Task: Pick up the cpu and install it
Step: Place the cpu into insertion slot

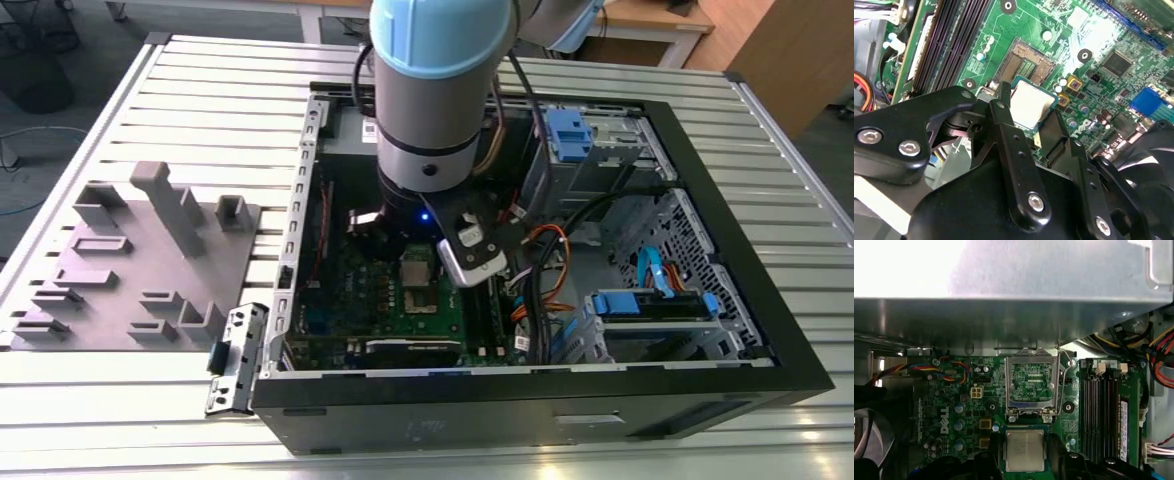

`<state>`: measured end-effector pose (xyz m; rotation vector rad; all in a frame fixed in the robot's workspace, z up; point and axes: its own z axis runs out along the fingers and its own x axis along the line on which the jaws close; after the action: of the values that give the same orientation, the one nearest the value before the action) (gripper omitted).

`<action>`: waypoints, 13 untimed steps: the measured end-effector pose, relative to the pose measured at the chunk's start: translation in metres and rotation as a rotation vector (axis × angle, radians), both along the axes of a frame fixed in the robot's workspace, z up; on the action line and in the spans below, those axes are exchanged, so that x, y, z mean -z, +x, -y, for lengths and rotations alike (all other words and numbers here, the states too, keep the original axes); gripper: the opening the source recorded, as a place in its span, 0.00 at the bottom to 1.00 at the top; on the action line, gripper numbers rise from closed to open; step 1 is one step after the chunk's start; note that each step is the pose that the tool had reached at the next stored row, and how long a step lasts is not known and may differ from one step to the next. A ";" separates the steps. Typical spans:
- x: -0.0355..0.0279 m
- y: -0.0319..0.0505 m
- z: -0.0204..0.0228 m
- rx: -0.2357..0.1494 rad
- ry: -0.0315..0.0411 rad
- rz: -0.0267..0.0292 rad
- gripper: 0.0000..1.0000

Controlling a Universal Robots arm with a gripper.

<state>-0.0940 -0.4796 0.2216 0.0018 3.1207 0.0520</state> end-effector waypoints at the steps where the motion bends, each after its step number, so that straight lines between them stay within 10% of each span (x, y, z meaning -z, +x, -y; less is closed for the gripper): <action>1: 0.0014 0.0000 0.0007 0.003 0.0000 0.0000 0.47; 13: 0.0146 -0.0001 0.0116 0.027 0.0000 0.0000 0.47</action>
<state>-0.0941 -0.4912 0.2070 0.0440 3.1199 0.0516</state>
